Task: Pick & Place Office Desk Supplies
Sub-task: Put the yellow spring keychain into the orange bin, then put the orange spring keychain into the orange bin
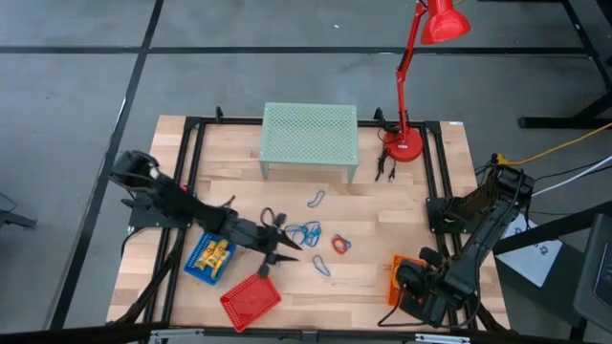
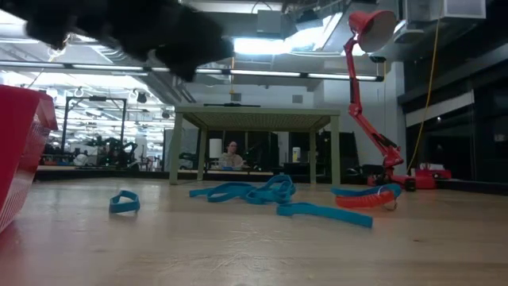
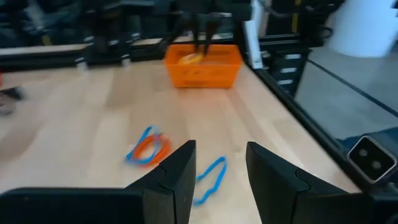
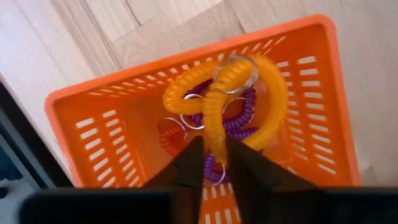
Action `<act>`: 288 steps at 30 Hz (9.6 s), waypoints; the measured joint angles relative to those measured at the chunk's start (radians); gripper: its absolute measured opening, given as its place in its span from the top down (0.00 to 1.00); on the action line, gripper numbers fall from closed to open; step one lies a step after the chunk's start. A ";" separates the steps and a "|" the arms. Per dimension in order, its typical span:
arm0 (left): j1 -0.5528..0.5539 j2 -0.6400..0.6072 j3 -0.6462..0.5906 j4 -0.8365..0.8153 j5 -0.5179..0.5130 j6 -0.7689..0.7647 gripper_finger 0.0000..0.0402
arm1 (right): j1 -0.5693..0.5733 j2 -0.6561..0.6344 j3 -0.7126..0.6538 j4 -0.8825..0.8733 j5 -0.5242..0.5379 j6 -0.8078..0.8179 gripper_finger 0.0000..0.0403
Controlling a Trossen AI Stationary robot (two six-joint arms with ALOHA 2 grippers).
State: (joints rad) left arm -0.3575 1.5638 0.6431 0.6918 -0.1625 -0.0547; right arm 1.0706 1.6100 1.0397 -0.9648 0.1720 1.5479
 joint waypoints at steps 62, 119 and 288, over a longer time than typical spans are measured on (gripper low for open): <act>0.106 0.366 0.449 -0.260 0.241 0.013 0.66 | 0.055 -0.019 0.125 -0.182 0.177 0.104 0.41; 0.183 0.640 0.902 -0.842 -0.022 0.109 0.66 | 0.028 -0.019 0.125 -0.162 0.571 0.038 0.41; 0.382 0.748 1.207 -0.414 1.205 0.021 0.56 | 0.052 -0.046 0.117 0.134 0.718 -0.320 0.98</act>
State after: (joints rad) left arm 0.0249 2.3116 1.8497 0.2775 1.0422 -0.0333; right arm 1.1228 1.5639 1.1566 -0.8306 0.8903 1.2281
